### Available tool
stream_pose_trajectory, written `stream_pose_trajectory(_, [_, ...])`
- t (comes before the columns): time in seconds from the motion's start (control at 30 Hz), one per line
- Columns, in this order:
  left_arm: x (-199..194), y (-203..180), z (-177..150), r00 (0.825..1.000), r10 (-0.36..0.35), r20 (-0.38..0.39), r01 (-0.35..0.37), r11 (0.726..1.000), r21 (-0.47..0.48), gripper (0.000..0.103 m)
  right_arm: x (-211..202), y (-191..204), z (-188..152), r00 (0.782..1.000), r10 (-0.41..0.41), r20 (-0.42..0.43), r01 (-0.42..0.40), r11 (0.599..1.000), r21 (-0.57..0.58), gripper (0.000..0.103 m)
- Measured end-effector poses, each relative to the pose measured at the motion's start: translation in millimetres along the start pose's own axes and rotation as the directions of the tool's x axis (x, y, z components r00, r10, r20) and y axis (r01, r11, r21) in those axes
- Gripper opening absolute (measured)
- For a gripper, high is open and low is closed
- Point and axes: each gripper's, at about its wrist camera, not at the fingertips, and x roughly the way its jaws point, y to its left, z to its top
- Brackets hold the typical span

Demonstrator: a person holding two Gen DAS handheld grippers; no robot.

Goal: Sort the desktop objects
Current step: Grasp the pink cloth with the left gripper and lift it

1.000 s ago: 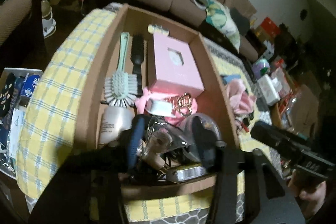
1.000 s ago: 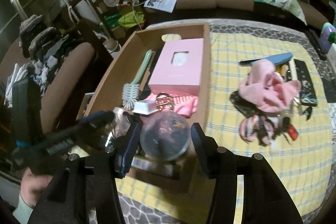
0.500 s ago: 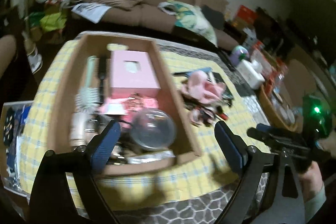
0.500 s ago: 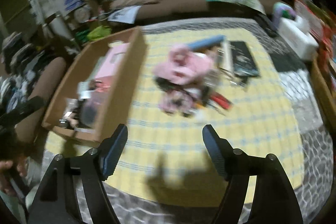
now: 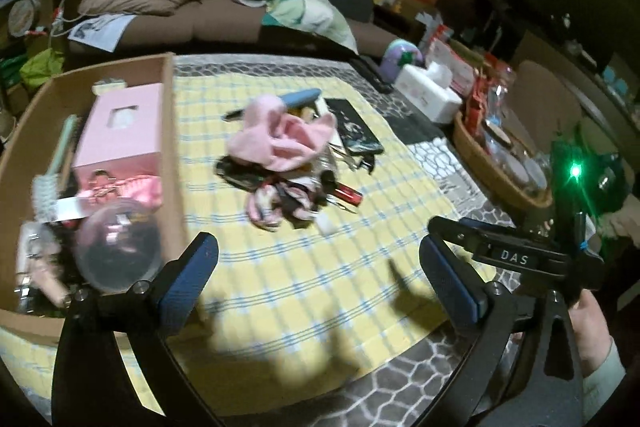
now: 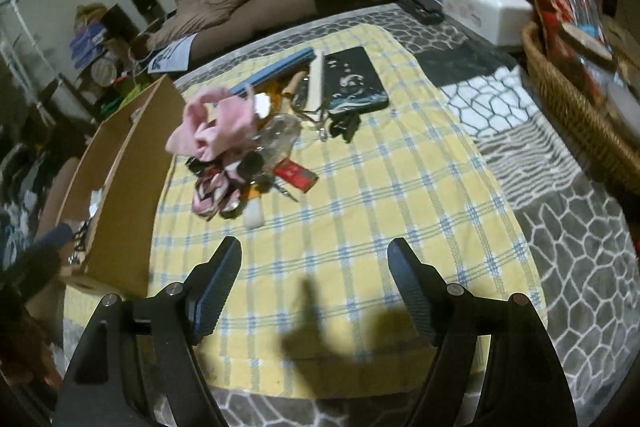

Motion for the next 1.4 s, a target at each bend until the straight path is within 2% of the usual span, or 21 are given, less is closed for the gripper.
stream_pose_trajectory(0.2, [48, -13, 21, 0.998, 0.056, -0.012, -0.056, 0.998, 0.003, 0.101, 20, -19, 5, 0.999, 0.029, 0.024, -0.031, 0.996, 0.087, 0.078])
stream_pose_trajectory(0.3, [74, -14, 45, 0.992, 0.126, -0.004, -0.126, 0.992, 0.024, 0.101, 31, -22, 4, 0.999, 0.029, 0.030, -0.032, 0.995, 0.090, 0.078])
stream_pose_trajectory(0.4, [109, -11, 67, 0.976, 0.214, -0.039, -0.211, 0.975, 0.065, 0.101, 42, -24, 3, 0.999, 0.028, 0.015, -0.029, 0.997, 0.073, 0.078])
stream_pose_trajectory(0.5, [154, -4, 80, 0.949, 0.295, -0.111, -0.285, 0.953, 0.100, 0.101, 52, -29, 4, 0.999, 0.051, -0.019, -0.049, 0.995, 0.092, 0.078])
stream_pose_trajectory(0.6, [180, 5, 83, 0.933, 0.327, -0.153, -0.312, 0.943, 0.112, 0.098, 53, -28, 6, 0.999, 0.049, -0.024, -0.047, 0.996, 0.076, 0.078])
stream_pose_trajectory(0.67, [190, 10, 83, 0.936, 0.309, -0.171, -0.292, 0.949, 0.115, 0.071, 53, -27, 7, 0.999, 0.043, -0.023, -0.042, 0.997, 0.063, 0.078])
stream_pose_trajectory(0.7, [193, 11, 83, 0.938, 0.297, -0.181, -0.281, 0.953, 0.112, 0.043, 54, -27, 7, 0.998, 0.048, -0.026, -0.047, 0.997, 0.058, 0.078])
stream_pose_trajectory(0.73, [195, 12, 83, 0.941, 0.277, -0.194, -0.260, 0.960, 0.106, 0.022, 55, -26, 7, 0.998, 0.050, -0.029, -0.048, 0.997, 0.054, 0.078])
stream_pose_trajectory(0.77, [193, 14, 82, 0.946, 0.253, -0.201, -0.238, 0.967, 0.096, 0.018, 55, -26, 7, 0.998, 0.048, -0.028, -0.047, 0.998, 0.051, 0.078])
stream_pose_trajectory(0.83, [185, 13, 84, 0.950, 0.245, -0.192, -0.231, 0.968, 0.093, 0.013, 57, -26, 8, 0.998, 0.051, -0.029, -0.049, 0.998, 0.049, 0.078])
stream_pose_trajectory(0.9, [166, 14, 89, 0.963, 0.219, -0.159, -0.211, 0.975, 0.067, 0.013, 56, -25, 9, 0.998, 0.057, -0.020, -0.056, 0.997, 0.052, 0.078])
stream_pose_trajectory(1.0, [120, 17, 100, 0.987, 0.136, -0.087, -0.136, 0.991, 0.008, 0.013, 53, -21, 10, 0.998, 0.058, -0.001, -0.058, 0.998, 0.039, 0.078])
stream_pose_trajectory(1.07, [88, 18, 106, 0.995, 0.094, -0.041, -0.094, 0.996, -0.002, 0.013, 51, -19, 9, 0.998, 0.060, 0.006, -0.060, 0.998, 0.032, 0.078])
stream_pose_trajectory(1.23, [-14, 40, 108, 0.997, 0.040, 0.062, -0.040, 0.999, -0.010, 0.013, 46, -16, 6, 0.998, 0.060, 0.015, -0.060, 0.998, 0.023, 0.078])
stream_pose_trajectory(1.4, [-108, 105, 97, 0.989, 0.097, 0.108, -0.090, 0.993, -0.071, 0.013, 41, -9, -1, 0.998, 0.053, 0.017, -0.053, 0.999, 0.002, 0.078])
